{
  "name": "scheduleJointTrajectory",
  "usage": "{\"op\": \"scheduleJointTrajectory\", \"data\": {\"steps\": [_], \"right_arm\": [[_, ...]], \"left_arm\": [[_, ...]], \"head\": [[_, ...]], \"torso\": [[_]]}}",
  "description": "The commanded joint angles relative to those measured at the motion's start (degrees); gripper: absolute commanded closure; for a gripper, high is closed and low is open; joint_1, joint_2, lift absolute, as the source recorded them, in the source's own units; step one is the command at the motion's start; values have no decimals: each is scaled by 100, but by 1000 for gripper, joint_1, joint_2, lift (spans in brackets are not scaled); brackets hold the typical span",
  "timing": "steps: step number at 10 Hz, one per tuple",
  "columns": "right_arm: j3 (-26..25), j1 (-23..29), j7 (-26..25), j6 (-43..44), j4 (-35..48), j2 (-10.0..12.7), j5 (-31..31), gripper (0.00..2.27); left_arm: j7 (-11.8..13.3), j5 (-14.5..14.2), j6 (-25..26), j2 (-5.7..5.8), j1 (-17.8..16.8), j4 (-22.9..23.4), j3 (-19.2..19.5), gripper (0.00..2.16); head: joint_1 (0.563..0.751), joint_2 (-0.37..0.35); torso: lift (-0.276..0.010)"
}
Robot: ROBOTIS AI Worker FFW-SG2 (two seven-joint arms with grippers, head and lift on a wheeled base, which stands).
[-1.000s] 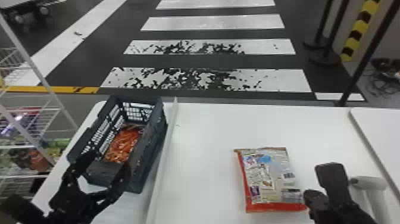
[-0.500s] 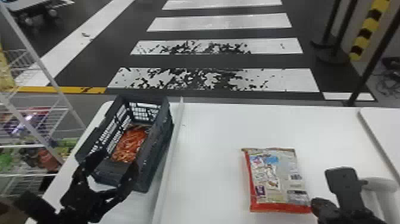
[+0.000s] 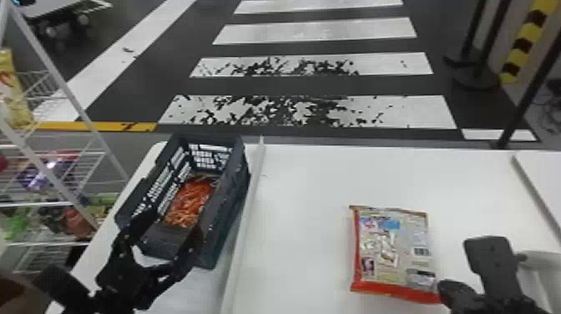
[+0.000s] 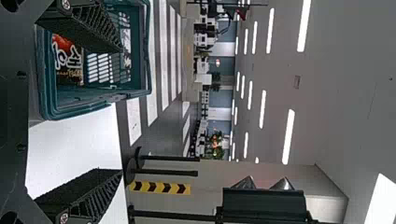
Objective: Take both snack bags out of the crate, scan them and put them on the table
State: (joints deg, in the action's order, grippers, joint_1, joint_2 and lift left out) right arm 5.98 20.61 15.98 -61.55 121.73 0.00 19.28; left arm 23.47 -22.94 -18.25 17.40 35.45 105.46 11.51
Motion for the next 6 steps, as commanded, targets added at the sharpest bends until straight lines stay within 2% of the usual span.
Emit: {"op": "scheduleJointTrajectory", "data": {"steps": [1, 2, 3, 4, 5, 6], "right_arm": [[-26, 4, -104, 59, 8, 5, 67, 2263], [-62, 22, -614, 147, 61, 5, 138, 2010], [-149, 101, -658, 252, 263, 5, 94, 1281], [-176, 180, -658, 252, 509, 5, 41, 336], [-176, 215, -666, 234, 641, 5, 41, 130], [-149, 250, -851, 111, 782, 5, 41, 107]], "left_arm": [[0, 0, -7, 1, -3, -17, 0, 80], [0, 0, 11, 1, -3, -17, 0, 76], [0, -9, -7, 1, -3, -17, 0, 76], [0, -9, -7, 1, -3, -8, 0, 76], [0, -9, -7, 1, -3, -8, -18, 76], [0, -9, -7, 1, -3, -8, -18, 76]], "head": [[695, 166], [695, 156], [695, 142], [695, 116], [695, 108], [695, 105]], "torso": [[-92], [-92], [-92], [-92], [-92], [-92]]}}
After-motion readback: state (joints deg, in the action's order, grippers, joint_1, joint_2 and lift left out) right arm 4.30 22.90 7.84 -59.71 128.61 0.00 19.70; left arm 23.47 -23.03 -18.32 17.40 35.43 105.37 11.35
